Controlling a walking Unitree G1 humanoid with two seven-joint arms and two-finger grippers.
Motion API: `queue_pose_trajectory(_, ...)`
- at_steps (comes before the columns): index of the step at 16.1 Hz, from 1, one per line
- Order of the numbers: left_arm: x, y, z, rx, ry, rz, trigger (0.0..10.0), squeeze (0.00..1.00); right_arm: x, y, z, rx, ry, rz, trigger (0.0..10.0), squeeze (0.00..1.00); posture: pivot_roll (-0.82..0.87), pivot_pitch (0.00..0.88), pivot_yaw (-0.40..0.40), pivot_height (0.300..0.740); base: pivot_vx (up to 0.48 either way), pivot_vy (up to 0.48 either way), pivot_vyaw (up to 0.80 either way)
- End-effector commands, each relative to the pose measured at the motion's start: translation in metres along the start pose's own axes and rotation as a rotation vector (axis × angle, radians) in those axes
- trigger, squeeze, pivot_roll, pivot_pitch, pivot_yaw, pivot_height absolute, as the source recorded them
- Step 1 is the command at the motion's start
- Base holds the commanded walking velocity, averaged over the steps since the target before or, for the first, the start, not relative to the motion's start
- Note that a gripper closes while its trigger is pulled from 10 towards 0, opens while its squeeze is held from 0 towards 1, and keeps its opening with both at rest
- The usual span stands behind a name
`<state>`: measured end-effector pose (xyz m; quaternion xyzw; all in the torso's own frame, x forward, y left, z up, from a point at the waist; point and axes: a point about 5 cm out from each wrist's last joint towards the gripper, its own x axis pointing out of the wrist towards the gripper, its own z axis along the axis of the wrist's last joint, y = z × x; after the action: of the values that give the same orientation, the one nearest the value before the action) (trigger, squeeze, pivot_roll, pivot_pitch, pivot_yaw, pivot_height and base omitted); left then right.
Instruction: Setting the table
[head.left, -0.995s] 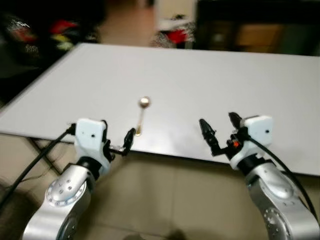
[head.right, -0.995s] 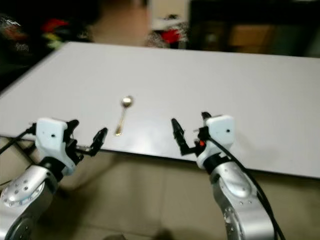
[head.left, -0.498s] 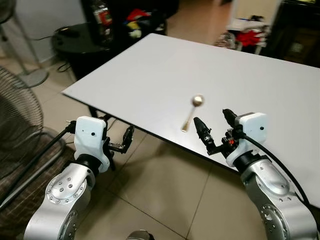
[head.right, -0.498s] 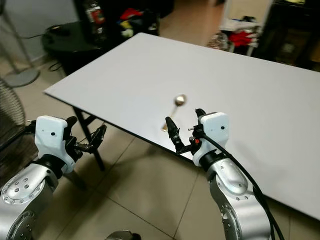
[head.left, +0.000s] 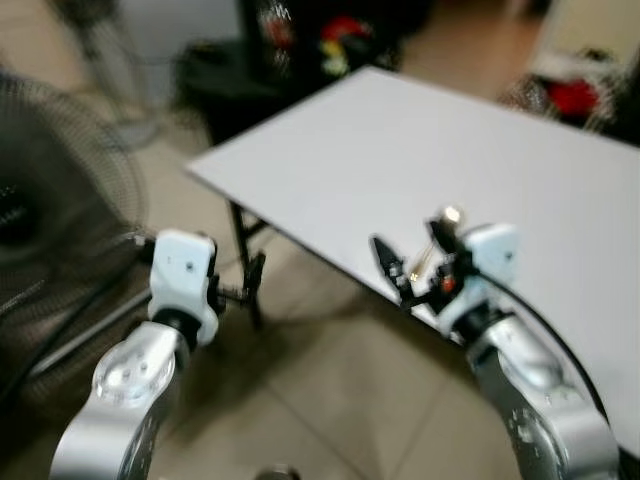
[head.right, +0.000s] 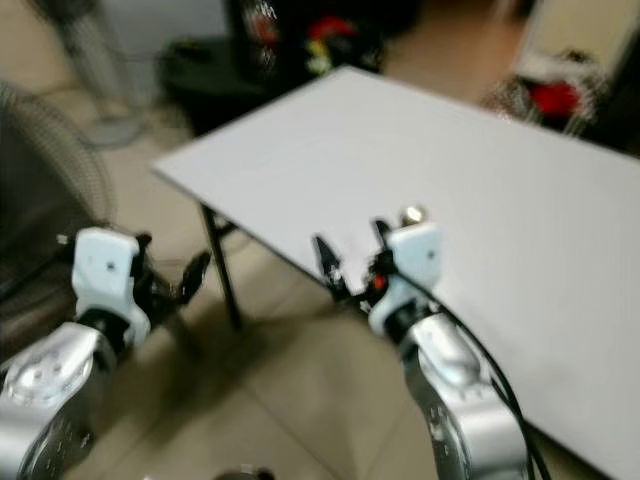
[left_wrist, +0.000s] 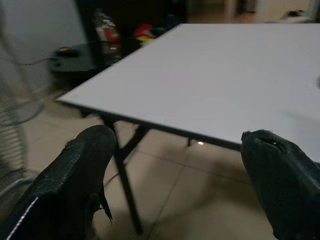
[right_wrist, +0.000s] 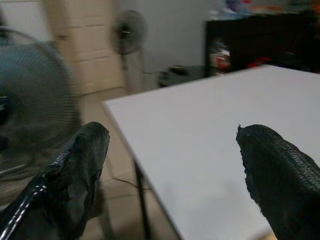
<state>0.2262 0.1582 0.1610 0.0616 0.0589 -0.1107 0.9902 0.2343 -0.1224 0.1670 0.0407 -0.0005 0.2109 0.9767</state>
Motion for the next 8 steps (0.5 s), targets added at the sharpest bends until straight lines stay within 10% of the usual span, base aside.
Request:
queue_pose_trajectory(1,0.0003,-0.0017,0.0031,0.003,-0.018,-0.009,10.0,0.93,-0.0009,-0.004,0.0037,-0.01,-0.02,-0.011,10.0,1.0,0.09,0.0,0.042,0.74,0.0,0.0,0.8)
queue_pose_trajectory(8,0.0045,-0.0021,0.0042,-0.009,-0.027,0.006,10.0,0.93,0.0038,-0.0074,-0.0019,-0.018,0.016,0.003,10.0,1.0,0.08,0.0,0.031,0.74,0.0,0.0,0.8)
